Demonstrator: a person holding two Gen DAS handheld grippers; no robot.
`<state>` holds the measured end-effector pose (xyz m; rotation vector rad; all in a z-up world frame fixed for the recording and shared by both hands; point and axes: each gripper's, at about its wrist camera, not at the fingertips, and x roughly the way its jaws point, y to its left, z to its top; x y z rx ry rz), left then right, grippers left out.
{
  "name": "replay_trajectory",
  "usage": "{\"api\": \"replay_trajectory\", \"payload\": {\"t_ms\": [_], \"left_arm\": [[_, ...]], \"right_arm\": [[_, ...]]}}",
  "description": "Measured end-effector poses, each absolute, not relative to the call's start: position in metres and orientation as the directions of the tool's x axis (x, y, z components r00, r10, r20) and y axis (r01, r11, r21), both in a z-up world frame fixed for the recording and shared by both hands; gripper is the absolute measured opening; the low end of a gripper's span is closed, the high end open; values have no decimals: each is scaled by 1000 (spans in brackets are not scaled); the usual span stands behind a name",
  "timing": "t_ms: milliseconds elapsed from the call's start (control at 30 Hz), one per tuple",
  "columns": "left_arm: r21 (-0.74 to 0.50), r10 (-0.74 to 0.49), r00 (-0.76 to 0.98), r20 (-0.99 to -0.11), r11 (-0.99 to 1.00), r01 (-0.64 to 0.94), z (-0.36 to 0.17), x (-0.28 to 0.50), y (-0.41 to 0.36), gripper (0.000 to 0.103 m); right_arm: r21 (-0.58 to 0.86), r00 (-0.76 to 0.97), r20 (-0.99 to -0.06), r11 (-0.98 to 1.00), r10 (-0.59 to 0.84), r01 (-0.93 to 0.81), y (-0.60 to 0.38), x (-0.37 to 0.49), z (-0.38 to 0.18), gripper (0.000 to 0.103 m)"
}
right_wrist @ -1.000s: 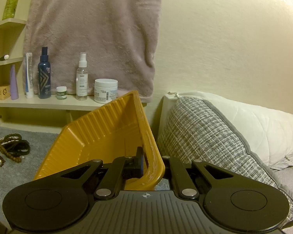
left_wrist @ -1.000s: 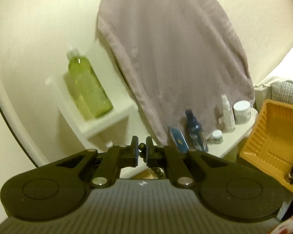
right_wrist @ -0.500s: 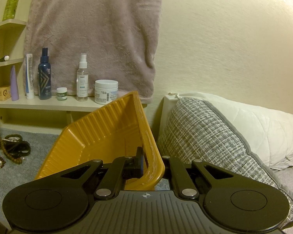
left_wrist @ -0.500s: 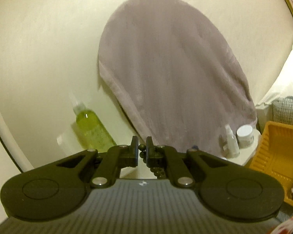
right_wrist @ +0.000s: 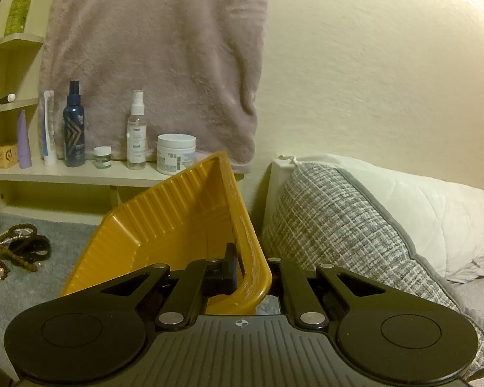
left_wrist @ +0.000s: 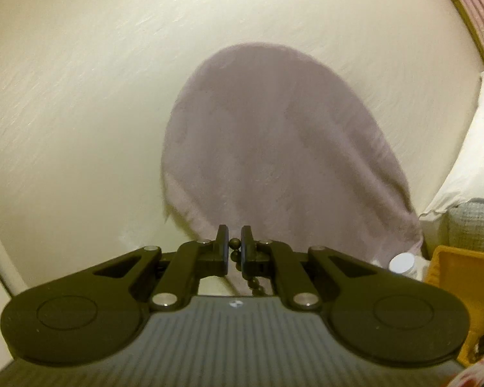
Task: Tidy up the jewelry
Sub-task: 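Lift the bead necklace high with the left gripper to untangle it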
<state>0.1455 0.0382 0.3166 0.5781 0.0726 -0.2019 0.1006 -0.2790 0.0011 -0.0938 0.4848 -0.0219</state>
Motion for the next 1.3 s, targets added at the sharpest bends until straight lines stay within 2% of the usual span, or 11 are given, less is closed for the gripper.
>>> {"api": "replay_trajectory", "payload": {"t_ms": [300, 800, 1300], "left_arm": [[541, -301, 936, -184, 764, 352, 321, 152, -3, 6], [492, -491, 812, -315, 647, 582, 285, 172, -81, 6], [486, -580, 768, -272, 606, 630, 305, 171, -126, 6]], "right_arm": [[-89, 883, -467, 996, -43, 2, -279, 101, 1, 6], [-77, 881, -472, 997, -40, 3, -282, 100, -2, 6], [-64, 878, -477, 998, -41, 12, -285, 103, -4, 7]]}}
